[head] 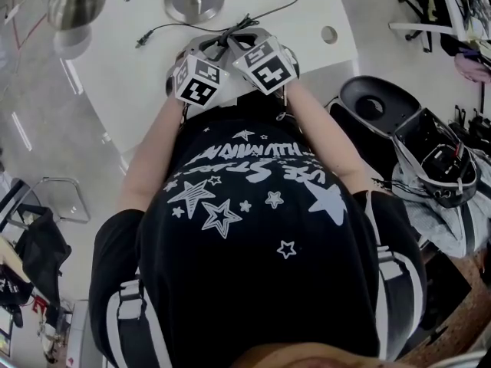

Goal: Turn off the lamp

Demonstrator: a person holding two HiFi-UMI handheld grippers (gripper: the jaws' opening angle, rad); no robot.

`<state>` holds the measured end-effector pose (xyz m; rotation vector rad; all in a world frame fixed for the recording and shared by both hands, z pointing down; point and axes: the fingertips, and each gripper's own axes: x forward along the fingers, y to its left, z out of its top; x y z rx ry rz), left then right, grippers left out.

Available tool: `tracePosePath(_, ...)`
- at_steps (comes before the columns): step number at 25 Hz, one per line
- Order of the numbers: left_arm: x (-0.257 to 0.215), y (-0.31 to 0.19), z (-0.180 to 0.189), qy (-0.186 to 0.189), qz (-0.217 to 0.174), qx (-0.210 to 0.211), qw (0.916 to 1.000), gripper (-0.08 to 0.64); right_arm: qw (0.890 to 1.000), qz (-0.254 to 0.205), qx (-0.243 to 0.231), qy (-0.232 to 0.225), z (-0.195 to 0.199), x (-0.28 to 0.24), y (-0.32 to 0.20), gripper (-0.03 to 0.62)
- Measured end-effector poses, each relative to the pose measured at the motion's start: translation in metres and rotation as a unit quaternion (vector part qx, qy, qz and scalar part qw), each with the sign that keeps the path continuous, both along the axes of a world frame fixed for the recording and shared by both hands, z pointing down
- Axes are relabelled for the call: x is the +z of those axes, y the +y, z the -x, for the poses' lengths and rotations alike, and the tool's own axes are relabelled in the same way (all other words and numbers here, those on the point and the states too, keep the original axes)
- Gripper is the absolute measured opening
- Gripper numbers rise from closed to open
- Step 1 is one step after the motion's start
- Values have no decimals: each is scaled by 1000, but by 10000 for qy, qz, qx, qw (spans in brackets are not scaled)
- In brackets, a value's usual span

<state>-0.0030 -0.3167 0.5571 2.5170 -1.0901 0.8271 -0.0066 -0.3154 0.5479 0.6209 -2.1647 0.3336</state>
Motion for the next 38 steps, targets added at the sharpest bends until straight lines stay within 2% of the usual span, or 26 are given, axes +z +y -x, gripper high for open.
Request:
tracePosePath(8, 0, 0, 1, -41, 3, 34, 10000, 124, 9996, 32, -271, -6, 3, 3, 5, 6)
tracePosePath(13, 0, 1, 0, 61, 28, 20, 10000, 124, 9991, 239, -215, -271, 1, 2, 6, 6)
tracePosePath(16, -2, 0, 1, 189, 30, -71, 9998, 126, 9987, 119, -201, -442, 1, -3, 4, 5)
tracePosePath(20, -4, -1, 5, 288, 68, -168, 9994, 126, 9953, -80, 191, -949, -4, -19, -2, 5)
tracePosePath(24, -5, 4, 9, 345, 81, -94, 9993, 126, 9937, -126, 487, -998, -16, -23, 0, 5)
tracePosePath(28, -14, 9, 13, 436, -49, -59, 9990, 127, 9870, -54, 966, -1280, -27, -30, 6, 6)
tracePosePath(38, -30, 22, 23, 804, -157, -142, 9965, 127, 9782, 54, 1654, -1254, -57, -23, 39, 6)
